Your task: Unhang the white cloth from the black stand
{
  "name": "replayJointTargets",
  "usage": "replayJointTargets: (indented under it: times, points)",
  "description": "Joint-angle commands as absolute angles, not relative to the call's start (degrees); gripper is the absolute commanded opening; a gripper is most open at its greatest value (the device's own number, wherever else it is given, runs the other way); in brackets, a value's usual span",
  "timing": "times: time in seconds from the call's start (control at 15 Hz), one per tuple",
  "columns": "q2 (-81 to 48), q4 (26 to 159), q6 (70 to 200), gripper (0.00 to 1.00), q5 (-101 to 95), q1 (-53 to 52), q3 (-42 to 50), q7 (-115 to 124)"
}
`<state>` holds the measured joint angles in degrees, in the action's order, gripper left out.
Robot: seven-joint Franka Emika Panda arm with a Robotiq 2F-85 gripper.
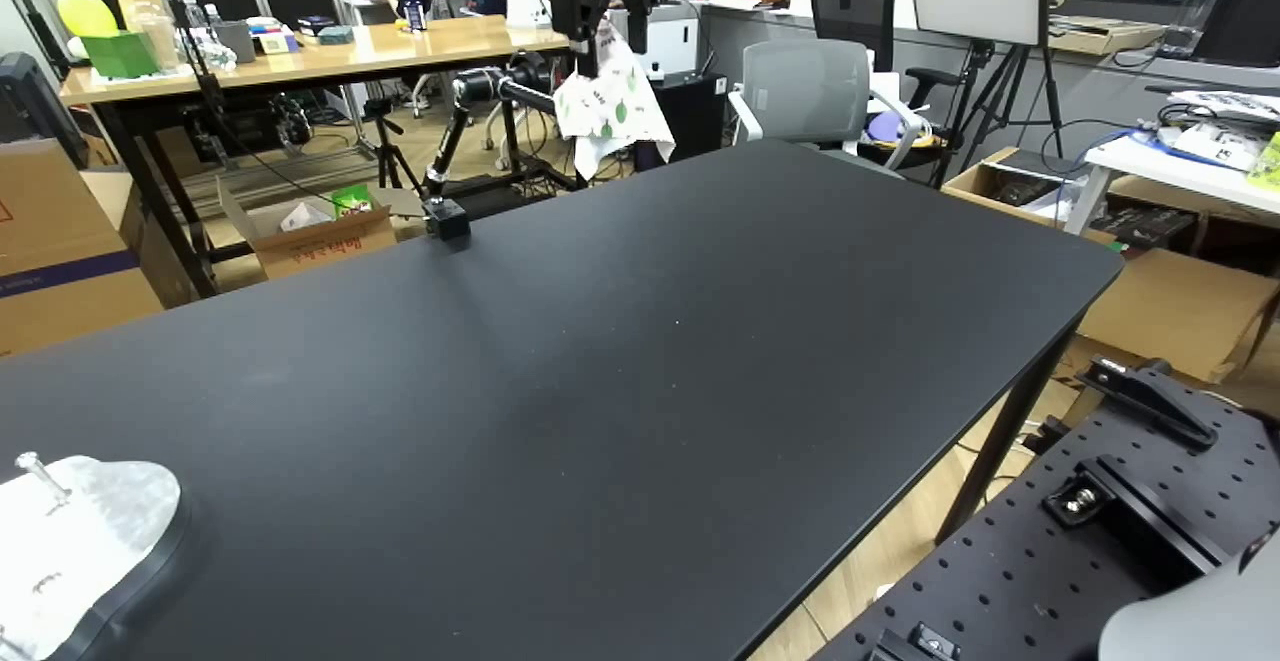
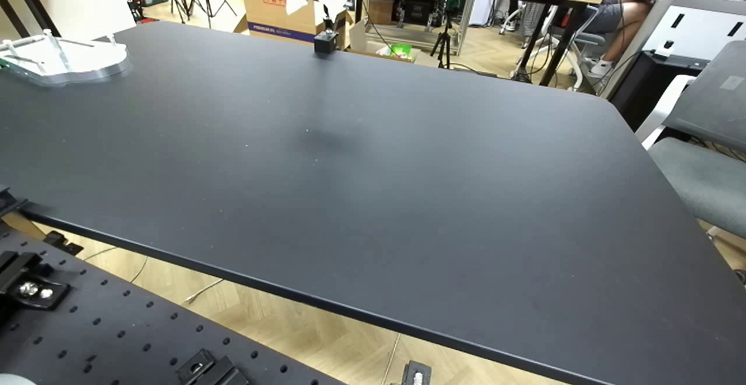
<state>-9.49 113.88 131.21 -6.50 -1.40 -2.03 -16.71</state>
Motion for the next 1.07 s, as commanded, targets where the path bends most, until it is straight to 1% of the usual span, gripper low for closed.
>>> replayJointTargets:
  times: [0.0, 0.07, 0.2, 0.33, 0.53, 0.67, 1.0]
  points:
    - [-10.37, 112.96, 131.76, 0.60, -4.60, -1.24, -3.10, -18.69]
    - [-10.19, 113.15, 131.96, 0.51, -4.06, -1.25, -3.39, -19.01]
    - [-9.67, 113.42, 132.00, 0.37, -3.32, -1.28, -3.87, -19.85]
    - [-9.12, 113.64, 131.86, 0.25, -2.78, -1.37, -4.24, -20.48]
    - [-8.29, 114.03, 131.40, 0.03, -1.66, -1.49, -4.80, -21.23]
    - [-7.72, 114.27, 130.77, 0.00, -0.14, -1.50, -5.27, -22.03]
    - [-7.68, 113.91, 126.26, 0.01, 7.18, -1.58, -6.95, -27.60]
